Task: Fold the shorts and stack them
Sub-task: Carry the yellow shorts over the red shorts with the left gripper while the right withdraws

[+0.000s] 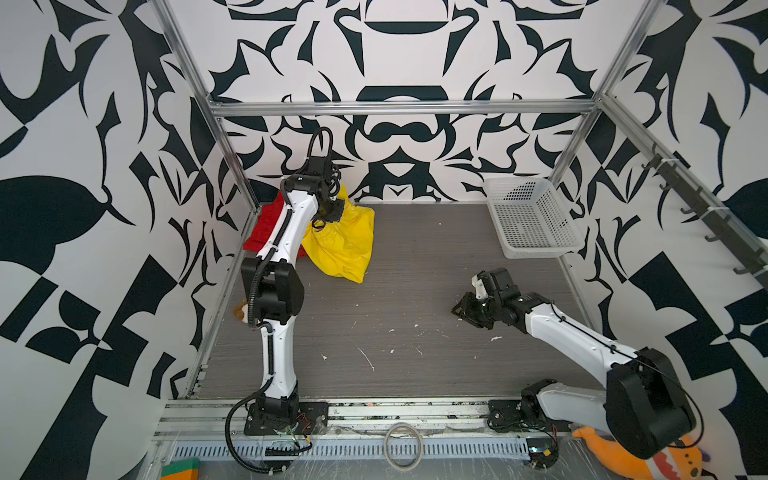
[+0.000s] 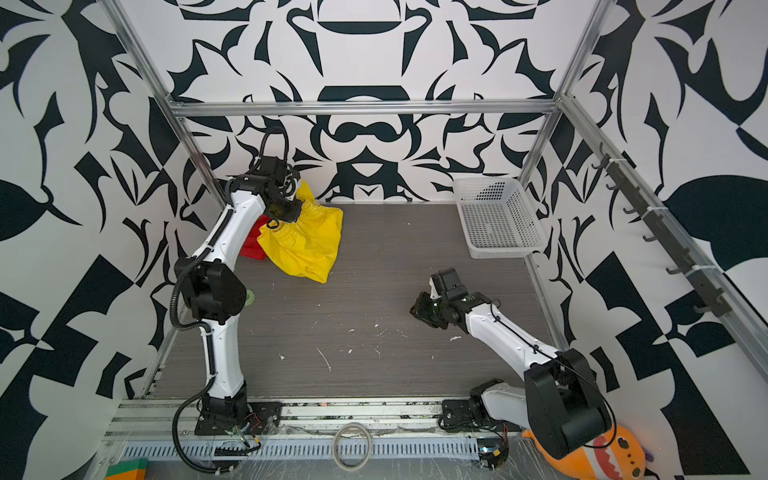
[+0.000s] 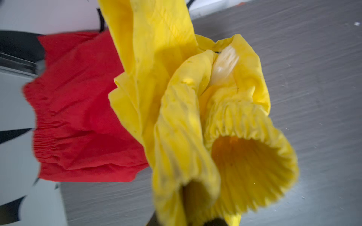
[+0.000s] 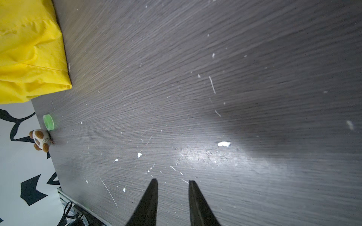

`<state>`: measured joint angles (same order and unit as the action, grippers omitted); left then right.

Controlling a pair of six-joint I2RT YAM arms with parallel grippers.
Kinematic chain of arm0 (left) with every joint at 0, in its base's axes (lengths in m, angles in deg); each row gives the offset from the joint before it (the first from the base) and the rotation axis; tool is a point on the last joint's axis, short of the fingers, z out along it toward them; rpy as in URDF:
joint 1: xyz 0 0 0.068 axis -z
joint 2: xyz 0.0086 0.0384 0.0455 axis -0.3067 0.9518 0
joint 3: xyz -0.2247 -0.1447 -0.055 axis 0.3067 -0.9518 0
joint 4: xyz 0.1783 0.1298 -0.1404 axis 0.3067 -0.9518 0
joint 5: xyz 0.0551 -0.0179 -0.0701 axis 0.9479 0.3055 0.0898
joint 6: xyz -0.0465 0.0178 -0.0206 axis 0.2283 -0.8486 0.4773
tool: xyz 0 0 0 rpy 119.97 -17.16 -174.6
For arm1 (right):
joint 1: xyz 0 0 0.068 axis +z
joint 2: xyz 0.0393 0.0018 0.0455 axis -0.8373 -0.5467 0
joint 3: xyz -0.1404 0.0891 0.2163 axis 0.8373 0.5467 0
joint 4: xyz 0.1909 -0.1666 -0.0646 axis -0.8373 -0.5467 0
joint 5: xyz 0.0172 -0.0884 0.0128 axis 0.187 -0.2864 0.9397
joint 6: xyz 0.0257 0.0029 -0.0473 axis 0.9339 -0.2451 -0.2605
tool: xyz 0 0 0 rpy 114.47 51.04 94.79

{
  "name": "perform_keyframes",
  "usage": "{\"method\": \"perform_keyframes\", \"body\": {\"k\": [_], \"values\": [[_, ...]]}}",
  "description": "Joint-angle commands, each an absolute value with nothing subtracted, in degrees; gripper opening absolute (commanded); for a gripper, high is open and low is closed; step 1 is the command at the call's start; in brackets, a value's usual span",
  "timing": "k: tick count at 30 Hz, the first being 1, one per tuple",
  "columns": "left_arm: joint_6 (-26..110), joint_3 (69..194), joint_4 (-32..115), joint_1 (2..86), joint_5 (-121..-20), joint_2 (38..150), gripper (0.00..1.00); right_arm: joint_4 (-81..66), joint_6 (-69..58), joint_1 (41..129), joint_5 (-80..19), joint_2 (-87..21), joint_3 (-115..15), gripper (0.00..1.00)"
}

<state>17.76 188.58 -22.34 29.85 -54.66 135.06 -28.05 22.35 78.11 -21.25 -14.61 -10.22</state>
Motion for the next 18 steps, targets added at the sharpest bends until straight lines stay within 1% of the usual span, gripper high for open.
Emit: {"method": "perform_keyframes", "body": {"k": [1,6,10,14,18], "values": [[13.88,193.49,-24.8,30.08,-51.28,137.04,0.0,-27.75,23.58,78.46,-22.22,-13.1,-9.28,0.32],[10.43,198.93,-24.74,29.9,-47.7,139.49,0.0,-27.31,24.6,78.48,-21.83,-12.71,-7.45,0.32],[8.35,199.56,-22.47,29.65,-46.27,138.74,0.0,-27.05,25.11,78.63,-21.82,-12.21,-6.72,0.31],[7.29,198.3,-19.58,28.82,-46.15,136.81,0.0,-26.8,25.39,78.57,-21.84,-12.17,-6.96,0.31],[7.2,197.82,-18.06,27.72,-48.75,135.44,0.0,-26.45,25.34,78.74,-21.75,-13.2,-7.58,0.31]]}}
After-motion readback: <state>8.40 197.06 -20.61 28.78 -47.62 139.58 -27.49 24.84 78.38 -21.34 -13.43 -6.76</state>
